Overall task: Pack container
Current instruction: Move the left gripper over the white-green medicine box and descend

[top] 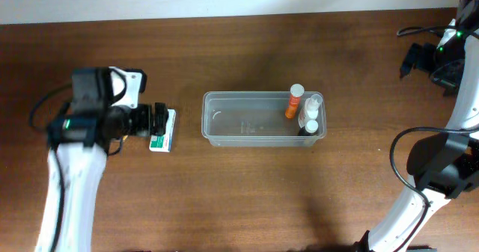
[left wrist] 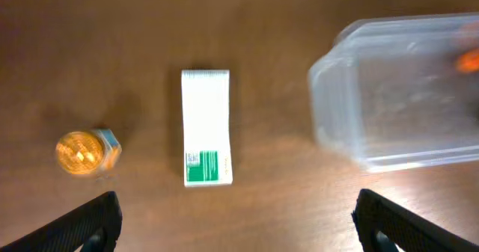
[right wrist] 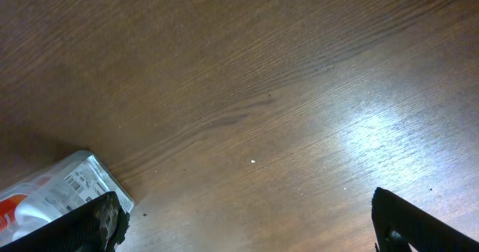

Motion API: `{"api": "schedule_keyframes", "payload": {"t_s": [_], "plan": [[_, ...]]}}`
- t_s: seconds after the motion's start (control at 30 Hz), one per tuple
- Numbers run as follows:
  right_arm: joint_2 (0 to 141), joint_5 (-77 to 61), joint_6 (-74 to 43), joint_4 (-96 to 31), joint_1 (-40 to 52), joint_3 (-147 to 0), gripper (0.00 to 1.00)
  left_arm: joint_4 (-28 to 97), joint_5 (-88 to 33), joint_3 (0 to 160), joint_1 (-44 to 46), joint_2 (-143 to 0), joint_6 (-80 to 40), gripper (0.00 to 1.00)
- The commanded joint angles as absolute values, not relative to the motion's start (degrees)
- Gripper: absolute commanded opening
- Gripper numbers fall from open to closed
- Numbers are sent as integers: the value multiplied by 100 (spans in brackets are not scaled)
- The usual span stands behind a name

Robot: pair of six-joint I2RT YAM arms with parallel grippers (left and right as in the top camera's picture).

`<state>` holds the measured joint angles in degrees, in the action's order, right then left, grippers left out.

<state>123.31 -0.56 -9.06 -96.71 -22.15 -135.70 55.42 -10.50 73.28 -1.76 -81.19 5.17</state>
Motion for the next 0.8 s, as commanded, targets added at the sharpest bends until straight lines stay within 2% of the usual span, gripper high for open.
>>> {"api": "schedule_keyframes", "payload": {"t_s": [0.0, 0.23, 0.5, 0.77], "plan": [[12241, -86, -952, -9668, -2215, -13531, 98, 5572, -895, 7540, -202, -8844, 366, 99], [12241, -86, -952, -9668, -2215, -13531, 98, 5496, -1105, 7537, -198, -9706, 370, 99], [12241, -86, -952, -9668, -2215, -13531, 98, 5234, -600, 7537, -204, -9874, 381, 99], [12241, -86, -952, -9668, -2215, -13531, 98, 5146, -637, 7537, -198, -10171, 414, 99]]}}
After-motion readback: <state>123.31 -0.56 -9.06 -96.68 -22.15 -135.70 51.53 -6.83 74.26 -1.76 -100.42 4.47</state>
